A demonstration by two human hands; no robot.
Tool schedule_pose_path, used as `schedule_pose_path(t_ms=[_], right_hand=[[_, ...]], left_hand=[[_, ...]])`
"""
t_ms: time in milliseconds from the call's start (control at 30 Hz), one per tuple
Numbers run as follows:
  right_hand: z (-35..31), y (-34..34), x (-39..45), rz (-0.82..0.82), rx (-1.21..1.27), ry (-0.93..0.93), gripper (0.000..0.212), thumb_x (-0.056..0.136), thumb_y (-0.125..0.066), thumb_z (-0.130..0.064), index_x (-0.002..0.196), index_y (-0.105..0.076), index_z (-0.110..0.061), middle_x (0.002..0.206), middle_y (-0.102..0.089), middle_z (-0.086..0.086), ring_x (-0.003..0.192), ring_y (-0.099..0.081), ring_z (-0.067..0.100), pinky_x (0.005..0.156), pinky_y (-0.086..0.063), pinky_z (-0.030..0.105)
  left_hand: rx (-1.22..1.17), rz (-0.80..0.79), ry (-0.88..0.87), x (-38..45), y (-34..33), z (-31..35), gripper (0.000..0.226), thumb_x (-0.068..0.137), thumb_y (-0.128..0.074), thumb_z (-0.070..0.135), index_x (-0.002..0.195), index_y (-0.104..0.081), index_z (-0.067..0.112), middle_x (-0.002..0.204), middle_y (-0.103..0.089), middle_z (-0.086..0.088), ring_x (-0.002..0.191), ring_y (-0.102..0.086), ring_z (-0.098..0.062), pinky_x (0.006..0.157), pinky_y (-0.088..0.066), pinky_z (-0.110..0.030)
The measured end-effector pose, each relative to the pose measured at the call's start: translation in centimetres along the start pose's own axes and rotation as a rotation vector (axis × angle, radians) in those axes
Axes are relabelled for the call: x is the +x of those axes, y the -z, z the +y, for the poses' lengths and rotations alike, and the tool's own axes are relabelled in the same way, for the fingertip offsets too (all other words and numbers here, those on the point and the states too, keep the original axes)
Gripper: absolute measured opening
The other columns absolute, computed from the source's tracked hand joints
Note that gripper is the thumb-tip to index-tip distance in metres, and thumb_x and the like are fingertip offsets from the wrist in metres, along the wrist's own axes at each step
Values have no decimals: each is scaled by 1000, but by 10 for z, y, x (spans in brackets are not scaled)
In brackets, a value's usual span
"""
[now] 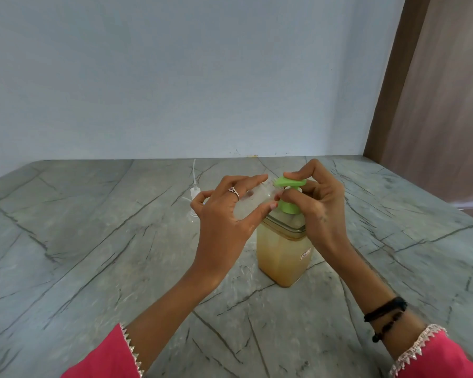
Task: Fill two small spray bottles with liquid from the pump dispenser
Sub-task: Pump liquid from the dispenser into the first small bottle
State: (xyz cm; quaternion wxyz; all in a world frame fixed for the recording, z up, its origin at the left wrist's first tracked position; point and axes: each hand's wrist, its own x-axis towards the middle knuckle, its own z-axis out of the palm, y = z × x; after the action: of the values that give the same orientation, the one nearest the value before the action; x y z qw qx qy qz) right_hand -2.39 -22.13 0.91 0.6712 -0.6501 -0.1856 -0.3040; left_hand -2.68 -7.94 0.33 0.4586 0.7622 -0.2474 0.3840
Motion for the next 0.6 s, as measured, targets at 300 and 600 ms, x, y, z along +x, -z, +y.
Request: schedule_pose_path(t_ms=[300,600], right_hand=[[-1,0,-6,-27,-31,62,29,78,-65,-6,99,-60,-26,75,-72,7,66,-67,33,60,-52,37],[-3,-1,1,23,32,-28,17,68,-65,-2,73,-60,-17,64,-70,11,58,-66,25,55,-51,29]], left_hand=[[-11,16,9,2,2,3,37,74,-62,51,109,-59,41,100,-63,11,86,-63,-1,87,-42,-57],[2,9,-5,0,1,0,37,74,-63,49,109,-60,40,100,-62,13,86,-61,3,85,-42,-57]])
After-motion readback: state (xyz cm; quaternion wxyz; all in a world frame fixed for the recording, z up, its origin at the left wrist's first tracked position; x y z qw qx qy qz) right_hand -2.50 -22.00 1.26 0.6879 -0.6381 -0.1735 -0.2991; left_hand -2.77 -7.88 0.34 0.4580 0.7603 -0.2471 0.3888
